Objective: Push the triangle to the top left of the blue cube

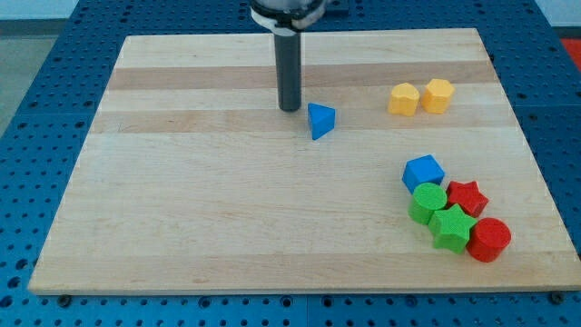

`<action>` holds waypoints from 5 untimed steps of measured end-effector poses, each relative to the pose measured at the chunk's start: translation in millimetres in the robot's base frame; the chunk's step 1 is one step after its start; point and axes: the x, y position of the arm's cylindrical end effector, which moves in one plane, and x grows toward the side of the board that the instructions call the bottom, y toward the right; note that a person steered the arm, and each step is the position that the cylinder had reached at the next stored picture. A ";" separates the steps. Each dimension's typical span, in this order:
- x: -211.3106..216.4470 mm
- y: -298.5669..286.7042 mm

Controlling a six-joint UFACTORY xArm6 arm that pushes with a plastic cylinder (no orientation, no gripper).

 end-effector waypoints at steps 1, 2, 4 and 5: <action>-7.5 -28.6; 33.1 -32.2; 53.5 -13.1; 24.4 -33.1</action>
